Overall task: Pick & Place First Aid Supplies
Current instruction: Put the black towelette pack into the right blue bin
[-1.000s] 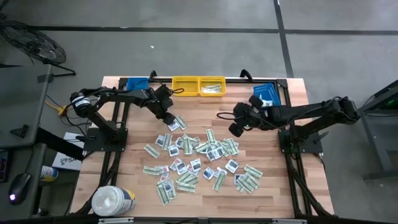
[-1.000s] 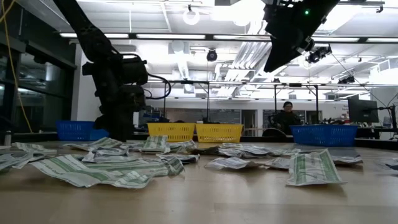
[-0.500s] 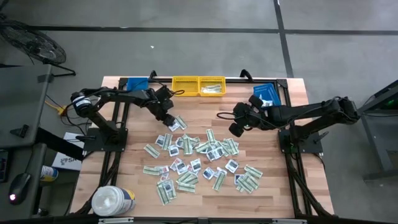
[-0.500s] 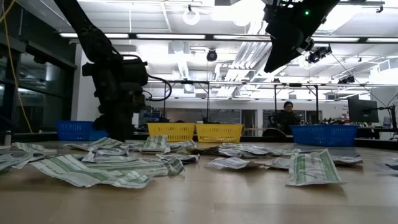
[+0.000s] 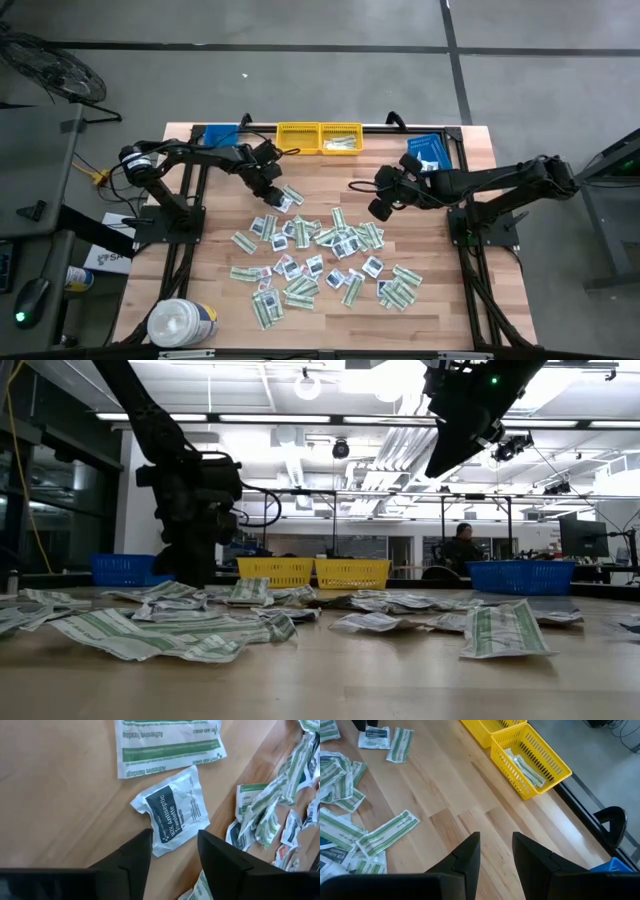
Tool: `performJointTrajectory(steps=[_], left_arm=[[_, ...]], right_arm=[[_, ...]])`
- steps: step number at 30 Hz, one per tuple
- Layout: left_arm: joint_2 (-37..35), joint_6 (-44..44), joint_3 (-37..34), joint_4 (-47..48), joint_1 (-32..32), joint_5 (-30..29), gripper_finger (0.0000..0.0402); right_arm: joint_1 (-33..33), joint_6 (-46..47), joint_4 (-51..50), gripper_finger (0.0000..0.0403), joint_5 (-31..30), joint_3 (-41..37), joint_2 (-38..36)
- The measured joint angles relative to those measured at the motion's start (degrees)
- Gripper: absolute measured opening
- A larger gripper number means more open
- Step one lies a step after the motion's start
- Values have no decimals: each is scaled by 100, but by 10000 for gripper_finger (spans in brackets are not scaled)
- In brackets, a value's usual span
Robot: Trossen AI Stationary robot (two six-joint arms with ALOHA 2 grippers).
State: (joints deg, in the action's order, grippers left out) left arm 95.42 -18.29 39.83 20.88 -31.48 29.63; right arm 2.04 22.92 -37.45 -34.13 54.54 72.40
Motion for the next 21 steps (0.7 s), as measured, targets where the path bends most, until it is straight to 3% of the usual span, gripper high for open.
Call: performJointTrajectory(steps=[12, 21], left_arm=[[18, 108, -15, -39, 7, -343, 14], [-11, 302, -20, -46, 6, -318, 2]], right_arm=[[0, -2, -5, 108, 4, 0, 0], [0, 8, -121, 108, 9, 0, 0]])
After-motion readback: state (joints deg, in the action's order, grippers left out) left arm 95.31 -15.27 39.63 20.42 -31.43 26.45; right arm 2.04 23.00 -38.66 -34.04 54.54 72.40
